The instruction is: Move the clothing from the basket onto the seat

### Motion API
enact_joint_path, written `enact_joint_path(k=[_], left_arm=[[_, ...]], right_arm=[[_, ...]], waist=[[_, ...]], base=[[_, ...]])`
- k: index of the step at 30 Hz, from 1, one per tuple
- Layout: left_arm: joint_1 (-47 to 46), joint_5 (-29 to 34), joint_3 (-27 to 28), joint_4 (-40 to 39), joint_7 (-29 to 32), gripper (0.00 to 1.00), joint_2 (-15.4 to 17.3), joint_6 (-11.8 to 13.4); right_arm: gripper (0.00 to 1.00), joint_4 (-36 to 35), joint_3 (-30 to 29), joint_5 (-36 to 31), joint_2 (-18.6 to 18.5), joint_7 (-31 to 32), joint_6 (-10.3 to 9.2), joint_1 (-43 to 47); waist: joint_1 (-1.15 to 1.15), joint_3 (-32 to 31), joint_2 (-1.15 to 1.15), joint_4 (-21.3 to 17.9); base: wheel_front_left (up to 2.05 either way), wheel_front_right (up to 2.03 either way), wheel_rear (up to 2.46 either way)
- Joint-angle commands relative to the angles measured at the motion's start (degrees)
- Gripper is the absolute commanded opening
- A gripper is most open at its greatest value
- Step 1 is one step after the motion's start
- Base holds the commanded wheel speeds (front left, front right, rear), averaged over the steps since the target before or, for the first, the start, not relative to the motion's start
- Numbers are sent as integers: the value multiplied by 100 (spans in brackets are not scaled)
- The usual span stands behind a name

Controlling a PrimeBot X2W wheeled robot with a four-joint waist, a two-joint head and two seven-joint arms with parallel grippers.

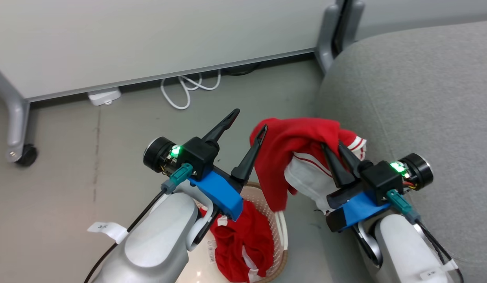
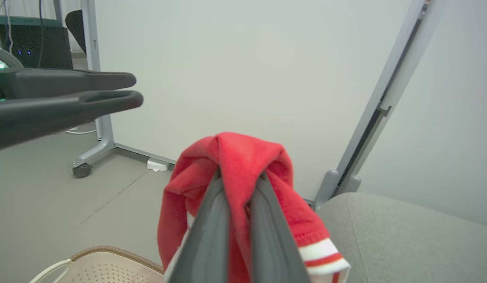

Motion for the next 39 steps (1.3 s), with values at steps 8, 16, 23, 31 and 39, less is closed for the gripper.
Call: enact_joint_path(k=[8, 16, 23, 31, 39], left_arm=[[277, 227, -6, -201, -15, 100, 28, -49], [378, 333, -96, -209, -15, 100, -14, -99], [392, 382, -135, -256, -15, 100, -34, -125], [290, 427, -125, -319, -15, 100, 4, -136], [-19, 546, -83, -448, 4, 100, 156, -131]], right_arm=[[0, -505, -501, 91, 4, -3, 1, 432], [0, -843, -812, 178, 3, -3, 1, 763], [0, -1102, -926, 320, 5, -4, 2, 990], [0, -1387, -1102, 559, 2, -3, 1, 721], [0, -1667, -1640, 585, -235, -3, 2, -424]], waist=[[0, 28, 0, -757], [0, 80, 0, -1258], [0, 113, 0, -1432], [0, 273, 0, -1352], [0, 964, 0, -1161]], base=[[0, 0, 0], [0, 0, 0], [0, 0, 0], [0, 0, 0], [0, 0, 0]])
